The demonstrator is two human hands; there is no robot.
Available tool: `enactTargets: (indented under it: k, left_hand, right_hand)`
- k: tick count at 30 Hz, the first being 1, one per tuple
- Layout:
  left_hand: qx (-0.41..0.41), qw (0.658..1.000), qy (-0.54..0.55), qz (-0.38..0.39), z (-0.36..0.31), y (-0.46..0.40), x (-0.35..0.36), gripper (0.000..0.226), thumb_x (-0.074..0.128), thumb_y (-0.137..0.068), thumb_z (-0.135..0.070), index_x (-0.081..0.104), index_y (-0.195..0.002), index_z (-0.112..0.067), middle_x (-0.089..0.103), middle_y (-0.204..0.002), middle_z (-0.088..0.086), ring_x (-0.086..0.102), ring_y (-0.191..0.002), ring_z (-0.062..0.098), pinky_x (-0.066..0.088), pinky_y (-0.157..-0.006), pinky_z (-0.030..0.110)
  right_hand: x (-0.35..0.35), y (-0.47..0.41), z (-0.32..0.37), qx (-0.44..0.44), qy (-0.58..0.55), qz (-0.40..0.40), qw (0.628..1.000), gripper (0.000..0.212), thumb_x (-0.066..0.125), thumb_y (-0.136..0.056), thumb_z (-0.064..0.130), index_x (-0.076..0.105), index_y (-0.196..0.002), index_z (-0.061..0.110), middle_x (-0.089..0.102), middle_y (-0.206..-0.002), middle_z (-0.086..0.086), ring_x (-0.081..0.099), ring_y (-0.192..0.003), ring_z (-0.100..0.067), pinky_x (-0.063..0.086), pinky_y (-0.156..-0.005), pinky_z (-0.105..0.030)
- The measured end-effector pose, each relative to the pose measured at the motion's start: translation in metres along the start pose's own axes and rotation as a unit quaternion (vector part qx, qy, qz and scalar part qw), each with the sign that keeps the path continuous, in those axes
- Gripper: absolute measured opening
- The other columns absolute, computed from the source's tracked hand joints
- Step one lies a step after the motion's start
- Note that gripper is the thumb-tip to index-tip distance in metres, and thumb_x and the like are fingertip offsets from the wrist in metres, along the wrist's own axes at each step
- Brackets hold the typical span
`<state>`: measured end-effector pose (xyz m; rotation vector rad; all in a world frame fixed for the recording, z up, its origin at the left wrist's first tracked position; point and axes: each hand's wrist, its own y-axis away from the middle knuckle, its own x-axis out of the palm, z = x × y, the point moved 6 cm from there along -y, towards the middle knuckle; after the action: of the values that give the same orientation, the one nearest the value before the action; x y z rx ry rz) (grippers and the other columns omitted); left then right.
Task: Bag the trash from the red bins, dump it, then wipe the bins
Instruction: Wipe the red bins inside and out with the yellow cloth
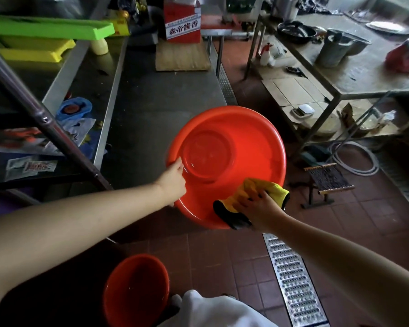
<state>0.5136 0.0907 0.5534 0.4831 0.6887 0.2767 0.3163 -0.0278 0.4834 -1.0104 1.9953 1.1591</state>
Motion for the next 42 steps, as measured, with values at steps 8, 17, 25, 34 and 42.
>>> enactTargets:
  k: [8,17,25,34,42]
  left_hand:
    - [-0.040,0.966,0.247,-0.062,-0.091,-0.032,-0.016,0.081,0.044,-0.087,-0.072,0.052,-0.132,-0.004,0.061,-0.122,0.020,0.058,-0.114,0.038,0.039,-0.100,0.050]
    - [-0.033,0.958,0.276,-0.071,-0.103,-0.045,0.001,0.054,0.049,-0.092,-0.055,0.067,-0.113,-0.009,0.070,-0.111,0.019,0.062,-0.110,0.039,0.037,-0.103,0.049]
    - [0.003,0.964,0.255,-0.074,-0.114,-0.034,-0.014,0.077,0.039,-0.085,-0.078,0.070,-0.094,-0.009,0.072,-0.091,0.015,0.067,-0.089,0.031,0.047,-0.088,0.040]
    - [-0.007,0.963,0.259,-0.069,-0.125,-0.039,-0.027,0.070,0.041,-0.094,-0.063,0.063,-0.116,0.000,0.063,-0.115,0.030,0.055,-0.112,0.048,0.036,-0.099,0.059]
    - [0.004,0.960,0.263,-0.093,-0.127,-0.039,-0.034,0.069,0.041,-0.094,-0.064,0.067,-0.106,-0.001,0.068,-0.107,0.027,0.061,-0.107,0.045,0.035,-0.103,0.060]
  right_hand:
    - [-0.004,-0.003,0.000,-0.016,-0.027,-0.067,0.997,0.073,0.081,-0.053,0.054,0.072,-0.120,0.029,0.071,-0.116,0.005,0.064,-0.113,-0.041,0.055,-0.087,-0.052]
    - [0.003,-0.027,0.025,0.006,-0.284,0.046,0.958,0.090,0.011,-0.076,0.087,0.013,-0.154,0.042,0.024,-0.162,0.003,0.010,-0.151,-0.042,0.010,-0.115,-0.063]
    - [0.016,-0.047,0.015,0.059,-0.231,0.061,0.969,0.071,0.017,-0.095,0.072,0.016,-0.157,0.037,0.011,-0.167,-0.004,-0.009,-0.152,-0.041,-0.008,-0.118,-0.064]
    - [0.034,-0.059,0.041,0.071,-0.350,0.108,0.928,0.071,0.023,-0.097,0.069,0.005,-0.158,0.038,0.006,-0.168,0.002,-0.005,-0.153,-0.040,-0.003,-0.117,-0.062]
    - [0.056,-0.073,-0.017,0.122,-0.174,0.089,0.973,0.078,0.021,-0.096,0.068,0.011,-0.161,0.026,0.001,-0.169,-0.008,-0.026,-0.148,-0.043,-0.030,-0.109,-0.059]
